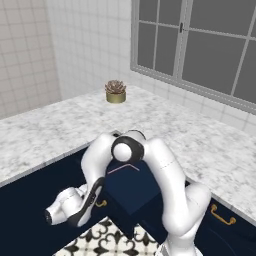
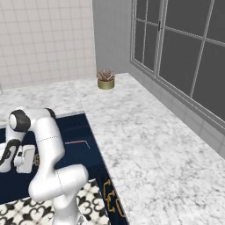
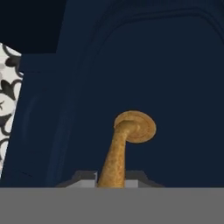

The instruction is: Take a straw from the drawer in front and place it inside the glass cup on the dining counter.

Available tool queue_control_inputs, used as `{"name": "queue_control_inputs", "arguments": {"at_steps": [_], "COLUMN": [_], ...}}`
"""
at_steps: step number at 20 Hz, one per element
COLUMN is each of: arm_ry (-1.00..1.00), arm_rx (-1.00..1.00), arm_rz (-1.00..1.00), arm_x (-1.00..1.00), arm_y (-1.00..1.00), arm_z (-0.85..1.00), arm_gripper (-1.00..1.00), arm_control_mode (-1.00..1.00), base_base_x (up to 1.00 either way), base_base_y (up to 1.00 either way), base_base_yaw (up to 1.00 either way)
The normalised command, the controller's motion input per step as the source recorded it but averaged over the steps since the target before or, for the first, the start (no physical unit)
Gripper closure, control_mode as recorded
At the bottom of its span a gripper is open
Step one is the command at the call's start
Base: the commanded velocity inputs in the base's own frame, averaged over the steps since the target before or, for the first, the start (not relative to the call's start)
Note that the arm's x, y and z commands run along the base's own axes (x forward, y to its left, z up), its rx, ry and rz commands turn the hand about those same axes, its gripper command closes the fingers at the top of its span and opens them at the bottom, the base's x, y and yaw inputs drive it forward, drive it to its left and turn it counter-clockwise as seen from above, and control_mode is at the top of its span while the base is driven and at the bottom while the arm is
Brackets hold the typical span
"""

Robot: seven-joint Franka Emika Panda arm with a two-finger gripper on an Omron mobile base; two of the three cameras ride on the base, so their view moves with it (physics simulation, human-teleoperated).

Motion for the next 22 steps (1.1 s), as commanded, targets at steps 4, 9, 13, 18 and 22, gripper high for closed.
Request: {"name": "queue_control_inputs", "arguments": {"at_steps": [4, 9, 13, 18, 22], "arm_ry": [0.10, 0.23, 0.27, 0.10, 0.00], "arm_rx": [0.19, 0.29, 0.33, 0.28, 0.17], "arm_rz": [0.02, 0.03, 0.01, 0.01, 0.00], "arm_x": [-0.52, -0.48, -0.59, -0.80, -0.26], "arm_y": [0.11, 0.00, 0.00, -0.03, -0.75], "arm_z": [0.78, 0.86, 0.63, 0.83, 1.00], "arm_gripper": [-1.00, -1.00, -1.00, -1.00, -1.00], "arm_control_mode": [-1.00, -1.00, -1.00, -1.00, -1.00], "base_base_x": [0.00, 0.00, 0.00, 0.00, 0.00], "base_base_y": [0.00, 0.00, 0.00, 0.00, 0.00], "base_base_yaw": [0.00, 0.00, 0.00, 0.00, 0.00]}}
